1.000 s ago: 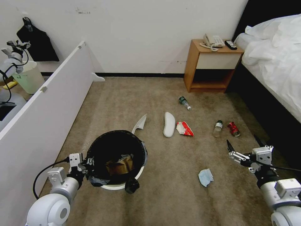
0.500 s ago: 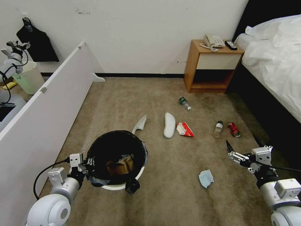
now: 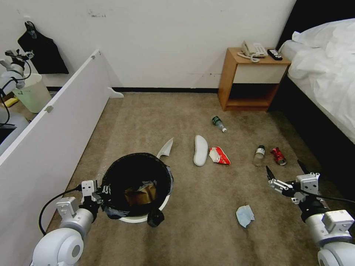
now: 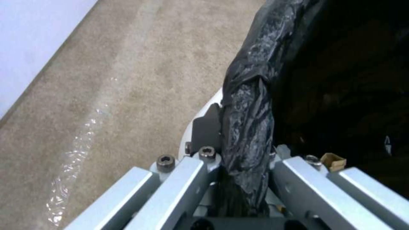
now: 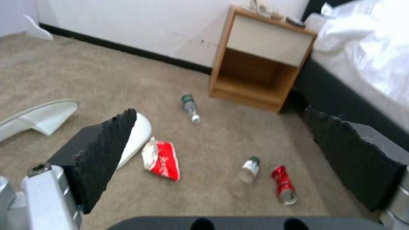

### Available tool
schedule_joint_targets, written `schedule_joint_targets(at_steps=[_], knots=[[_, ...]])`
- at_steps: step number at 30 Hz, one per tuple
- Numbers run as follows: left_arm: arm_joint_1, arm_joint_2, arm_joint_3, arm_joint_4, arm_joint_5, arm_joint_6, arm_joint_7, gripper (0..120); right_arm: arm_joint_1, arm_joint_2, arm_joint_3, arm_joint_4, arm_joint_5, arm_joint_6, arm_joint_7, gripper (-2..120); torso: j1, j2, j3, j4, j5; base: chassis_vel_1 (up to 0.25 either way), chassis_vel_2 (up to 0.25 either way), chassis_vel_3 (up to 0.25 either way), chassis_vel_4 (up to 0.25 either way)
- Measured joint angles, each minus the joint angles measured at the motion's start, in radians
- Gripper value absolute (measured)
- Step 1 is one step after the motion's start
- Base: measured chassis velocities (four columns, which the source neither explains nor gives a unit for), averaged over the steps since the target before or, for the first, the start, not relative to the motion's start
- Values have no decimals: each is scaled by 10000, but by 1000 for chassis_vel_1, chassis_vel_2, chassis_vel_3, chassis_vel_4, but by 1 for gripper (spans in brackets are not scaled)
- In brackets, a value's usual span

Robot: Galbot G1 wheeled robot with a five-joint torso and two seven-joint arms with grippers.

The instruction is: Pick up the trash bin, then pick up the garbage from the floor and place it into the trash bin.

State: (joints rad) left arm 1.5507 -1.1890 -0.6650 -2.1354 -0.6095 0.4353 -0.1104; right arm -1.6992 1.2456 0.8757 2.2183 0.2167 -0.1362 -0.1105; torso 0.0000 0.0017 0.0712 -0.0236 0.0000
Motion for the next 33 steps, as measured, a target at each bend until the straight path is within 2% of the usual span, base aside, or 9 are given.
schedule_joint_targets(at_steps=[7,12,14,18,23,24,27,28,33], knots=[[58,4,25,-104,313,-3,84,1,228,-362,-523,-326,496,-595,603,100,0,0,0,-1,3,0,0,0,0],[108,-74,83,-133,546,13,133,1,413,-952,-1032,-510,1283,-1208,1157,100,0,0,0,-1,2,0,0,0,0],[126,-216,92,-133,648,20,174,1,612,-1528,-1497,-670,2004,-1766,1608,100,0,0,0,1,0,0,0,0,0],[124,-330,64,-133,662,20,191,1,824,-1936,-1935,-844,2576,-2289,2131,100,0,0,0,0,0,0,0,0,0],[125,-521,4,-133,663,18,183,1,1569,-2584,-3063,-1374,4202,-3645,3788,100,0,0,0,0,2,0,0,0,0],[125,-521,4,-133,663,18,183,1,1569,-2584,-3063,-1374,4202,-3645,3788,100,0,0,0,0,2,0,0,0,0],[113,-664,-35,-98,662,12,154,1,2050,-2897,-3636,-1892,5629,-4363,4936,100,0,0,1,1,1,0,0,0,0],[113,-664,-35,-98,662,12,154,1,2050,-2897,-3636,-1892,5629,-4363,4936,100,0,0,1,1,1,0,0,0,0],[83,-861,-48,-53,654,0,151,1,2352,-3154,-4079,-2536,7308,-5152,6080,100,0,0,1,0,1,0,0,0,0]])
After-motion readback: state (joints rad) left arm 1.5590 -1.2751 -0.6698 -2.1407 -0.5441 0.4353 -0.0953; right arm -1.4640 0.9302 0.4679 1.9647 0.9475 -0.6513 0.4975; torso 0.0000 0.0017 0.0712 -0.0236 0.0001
